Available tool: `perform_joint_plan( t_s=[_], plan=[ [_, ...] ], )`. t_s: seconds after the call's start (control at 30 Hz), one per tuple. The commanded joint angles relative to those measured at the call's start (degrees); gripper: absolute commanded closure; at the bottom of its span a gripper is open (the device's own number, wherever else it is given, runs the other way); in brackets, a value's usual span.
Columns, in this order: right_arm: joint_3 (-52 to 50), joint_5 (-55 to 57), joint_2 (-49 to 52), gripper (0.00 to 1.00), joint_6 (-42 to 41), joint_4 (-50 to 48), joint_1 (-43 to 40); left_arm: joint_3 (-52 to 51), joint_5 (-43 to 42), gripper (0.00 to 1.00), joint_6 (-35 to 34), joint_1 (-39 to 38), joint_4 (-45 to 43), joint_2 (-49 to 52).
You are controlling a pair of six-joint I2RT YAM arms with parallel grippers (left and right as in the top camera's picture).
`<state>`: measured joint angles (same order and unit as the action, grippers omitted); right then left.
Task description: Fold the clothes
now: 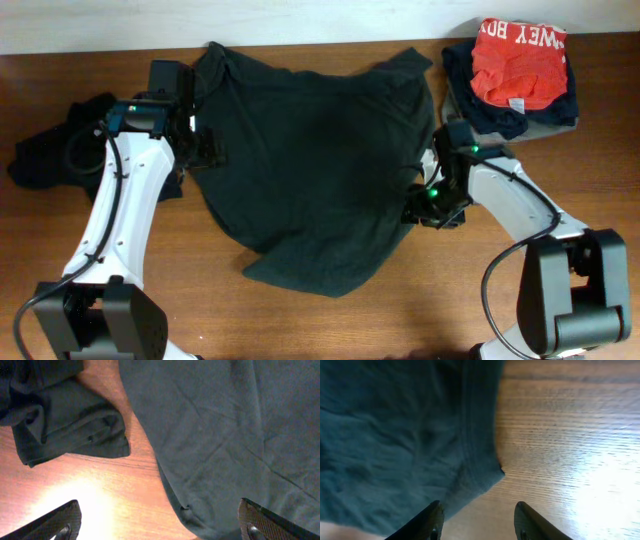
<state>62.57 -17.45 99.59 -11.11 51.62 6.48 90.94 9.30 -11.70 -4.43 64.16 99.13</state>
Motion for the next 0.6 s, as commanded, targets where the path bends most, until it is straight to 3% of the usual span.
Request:
perform_joint_plan(
  t_s=[0.0,0.23,0.57],
  plan=[
    [-2.64,-0.90,-0.85,0.50,-2.99,-2.64,1.05,-0.15,0.68,0.01,-0.68,0.20,-1.18,-0.20],
    [-5.25,3.76,-0.57,0.51,-7.28,-8.76,4.57,-0.15,0.66,0.01,-0.68,0.20,-1.40,-0.20],
    [-5.35,13.09,1.79,0.60,-13.27,-8.11,7.02,-0.15,0.63,0.01,-0.66,0.20,-1.31,-0.20]
  ],
)
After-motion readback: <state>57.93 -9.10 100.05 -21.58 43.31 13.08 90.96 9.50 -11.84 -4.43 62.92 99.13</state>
